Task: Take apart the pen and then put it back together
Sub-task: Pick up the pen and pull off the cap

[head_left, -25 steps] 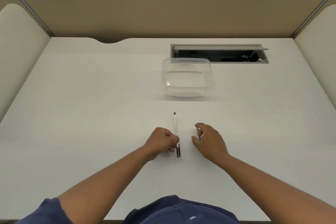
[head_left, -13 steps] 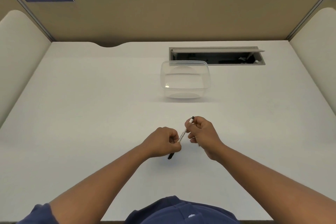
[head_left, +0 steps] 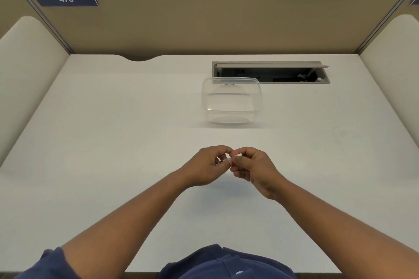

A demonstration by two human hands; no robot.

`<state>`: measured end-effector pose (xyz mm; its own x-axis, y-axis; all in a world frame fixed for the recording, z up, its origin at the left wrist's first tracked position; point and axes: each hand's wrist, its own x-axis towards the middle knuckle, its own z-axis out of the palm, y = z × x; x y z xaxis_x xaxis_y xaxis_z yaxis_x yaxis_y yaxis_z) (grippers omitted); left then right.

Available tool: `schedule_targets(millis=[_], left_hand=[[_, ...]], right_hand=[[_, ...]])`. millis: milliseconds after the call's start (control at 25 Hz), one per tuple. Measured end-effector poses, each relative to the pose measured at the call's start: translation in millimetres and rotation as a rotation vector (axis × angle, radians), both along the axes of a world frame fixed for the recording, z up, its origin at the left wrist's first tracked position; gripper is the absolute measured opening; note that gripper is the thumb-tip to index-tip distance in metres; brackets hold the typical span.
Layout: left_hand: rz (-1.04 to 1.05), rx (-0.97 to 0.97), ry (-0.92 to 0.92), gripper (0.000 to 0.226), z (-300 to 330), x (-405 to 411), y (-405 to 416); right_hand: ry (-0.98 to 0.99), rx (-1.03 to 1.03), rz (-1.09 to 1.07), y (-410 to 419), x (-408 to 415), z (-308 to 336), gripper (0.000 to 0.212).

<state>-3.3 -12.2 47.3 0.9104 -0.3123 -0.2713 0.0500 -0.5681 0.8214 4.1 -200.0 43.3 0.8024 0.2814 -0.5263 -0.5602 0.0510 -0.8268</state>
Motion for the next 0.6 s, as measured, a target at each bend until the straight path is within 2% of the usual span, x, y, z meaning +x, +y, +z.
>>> schedule_targets(millis=[160,440,600], left_hand=[[-0.007,0.041,-0.04,0.025,4.4,-4.2,1.2],[-0.06,0.281,-0.154,0.03,14.7,-8.0,3.9],[-0.098,0.347,-0.234,0.029,15.8,-11.9,2.5]], right_hand=[[0.025,-0.006,-0.006,-6.9,-0.7,6.8,0.013],[-0.033,-0.021,-0.019,-11.1,-6.5,15.0,0.005],[-0.066,-0.043,0.011,-11.4,-10.5,14.5,0.006]])
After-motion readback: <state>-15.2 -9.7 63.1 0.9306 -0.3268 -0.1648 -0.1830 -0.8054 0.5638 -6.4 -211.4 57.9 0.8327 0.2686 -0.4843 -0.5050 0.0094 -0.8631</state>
